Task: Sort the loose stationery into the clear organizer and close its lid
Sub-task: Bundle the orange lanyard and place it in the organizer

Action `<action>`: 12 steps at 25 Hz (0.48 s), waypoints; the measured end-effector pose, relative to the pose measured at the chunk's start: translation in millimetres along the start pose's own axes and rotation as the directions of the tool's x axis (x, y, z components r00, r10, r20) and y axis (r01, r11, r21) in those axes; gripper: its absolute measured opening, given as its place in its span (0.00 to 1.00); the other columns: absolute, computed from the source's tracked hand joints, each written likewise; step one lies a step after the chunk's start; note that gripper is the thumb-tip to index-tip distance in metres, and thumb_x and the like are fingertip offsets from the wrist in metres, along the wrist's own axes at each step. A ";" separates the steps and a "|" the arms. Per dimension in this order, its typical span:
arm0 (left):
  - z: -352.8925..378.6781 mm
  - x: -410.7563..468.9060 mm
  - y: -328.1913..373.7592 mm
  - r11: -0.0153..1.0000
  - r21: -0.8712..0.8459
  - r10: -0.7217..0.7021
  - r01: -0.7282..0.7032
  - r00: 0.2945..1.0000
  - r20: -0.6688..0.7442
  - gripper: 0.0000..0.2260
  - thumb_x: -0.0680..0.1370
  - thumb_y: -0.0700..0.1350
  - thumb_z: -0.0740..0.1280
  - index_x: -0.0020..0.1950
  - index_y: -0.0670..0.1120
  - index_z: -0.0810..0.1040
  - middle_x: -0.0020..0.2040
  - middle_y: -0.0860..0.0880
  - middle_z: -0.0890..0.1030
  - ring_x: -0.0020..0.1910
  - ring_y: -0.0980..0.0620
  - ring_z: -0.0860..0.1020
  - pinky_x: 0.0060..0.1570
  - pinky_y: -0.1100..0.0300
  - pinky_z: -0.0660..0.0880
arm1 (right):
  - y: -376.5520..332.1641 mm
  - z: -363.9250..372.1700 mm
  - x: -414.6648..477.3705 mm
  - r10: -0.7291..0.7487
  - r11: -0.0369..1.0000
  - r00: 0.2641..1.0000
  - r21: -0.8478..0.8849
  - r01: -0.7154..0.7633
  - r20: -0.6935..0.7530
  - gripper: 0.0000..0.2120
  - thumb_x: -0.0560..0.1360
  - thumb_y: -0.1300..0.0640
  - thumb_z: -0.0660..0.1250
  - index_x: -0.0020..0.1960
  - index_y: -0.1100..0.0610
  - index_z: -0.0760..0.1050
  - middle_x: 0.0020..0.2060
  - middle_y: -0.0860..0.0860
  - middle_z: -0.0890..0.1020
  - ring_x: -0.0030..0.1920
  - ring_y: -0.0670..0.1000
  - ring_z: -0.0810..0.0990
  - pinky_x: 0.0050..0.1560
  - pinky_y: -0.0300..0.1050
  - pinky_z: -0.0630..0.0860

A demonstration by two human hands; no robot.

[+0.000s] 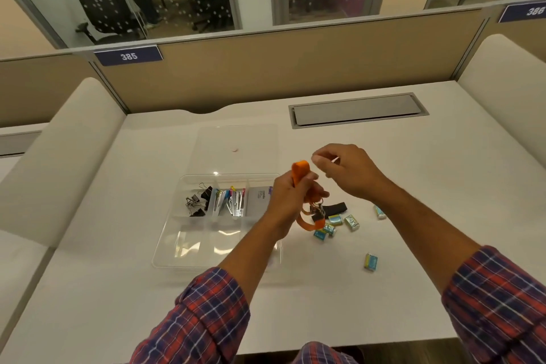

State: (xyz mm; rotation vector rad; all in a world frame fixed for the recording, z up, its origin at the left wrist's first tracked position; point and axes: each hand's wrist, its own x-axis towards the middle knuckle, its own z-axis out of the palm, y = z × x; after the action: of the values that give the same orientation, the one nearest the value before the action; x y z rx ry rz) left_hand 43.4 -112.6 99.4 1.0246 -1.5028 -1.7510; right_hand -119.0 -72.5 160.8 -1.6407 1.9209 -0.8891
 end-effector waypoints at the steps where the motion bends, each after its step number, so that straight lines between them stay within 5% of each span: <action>1: -7.1 -4.0 6.5 0.996 -0.089 -0.029 0.025 0.999 -0.041 0.10 0.84 0.50 0.65 0.58 0.45 0.80 0.45 0.43 0.87 0.47 0.44 0.88 0.47 0.56 0.82 | -0.7 4.3 -2.4 0.031 0.998 1.000 0.057 -0.031 -0.002 0.12 0.82 0.49 0.62 0.60 0.50 0.80 0.50 0.41 0.82 0.48 0.43 0.80 0.45 0.39 0.74; 4: -32.9 -15.9 23.5 0.946 -0.321 -0.088 0.052 0.991 -0.099 0.12 0.85 0.49 0.62 0.60 0.43 0.78 0.44 0.44 0.85 0.49 0.42 0.86 0.50 0.51 0.82 | -2.8 25.8 -15.2 0.117 0.972 0.971 0.179 -0.155 0.208 0.16 0.78 0.59 0.66 0.65 0.51 0.77 0.57 0.46 0.82 0.54 0.45 0.81 0.48 0.41 0.78; 7: -58.8 -27.3 36.0 0.898 -0.436 -0.112 0.057 0.988 -0.102 0.12 0.86 0.49 0.60 0.60 0.43 0.77 0.45 0.43 0.86 0.51 0.41 0.86 0.51 0.51 0.82 | -11.1 54.7 -31.8 0.085 0.943 0.891 0.252 -0.216 0.447 0.18 0.75 0.55 0.71 0.63 0.44 0.75 0.56 0.39 0.82 0.56 0.42 0.81 0.48 0.37 0.78; 10: -82.7 -36.0 42.0 0.871 -0.489 -0.143 0.057 0.980 -0.140 0.12 0.86 0.50 0.60 0.59 0.42 0.77 0.46 0.41 0.86 0.52 0.38 0.86 0.50 0.50 0.83 | -23.1 82.5 -38.1 0.048 0.938 0.900 0.291 -0.190 0.432 0.12 0.76 0.50 0.72 0.58 0.42 0.79 0.49 0.35 0.84 0.52 0.36 0.82 0.45 0.32 0.76; 12: -99.2 -40.7 41.8 0.819 -0.571 -0.187 0.055 0.967 -0.174 0.13 0.86 0.50 0.61 0.58 0.41 0.76 0.44 0.40 0.86 0.52 0.37 0.86 0.48 0.49 0.84 | -30.5 95.4 -38.2 0.067 0.906 0.904 0.353 -0.232 0.422 0.08 0.77 0.51 0.71 0.55 0.42 0.81 0.47 0.39 0.85 0.50 0.41 0.85 0.45 0.37 0.79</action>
State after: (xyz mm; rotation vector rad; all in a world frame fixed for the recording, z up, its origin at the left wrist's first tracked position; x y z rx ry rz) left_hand 147.7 -136.6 141.6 0.9696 -0.7115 -1.9245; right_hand -23.7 -54.4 115.1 -1.2880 1.4484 -0.7461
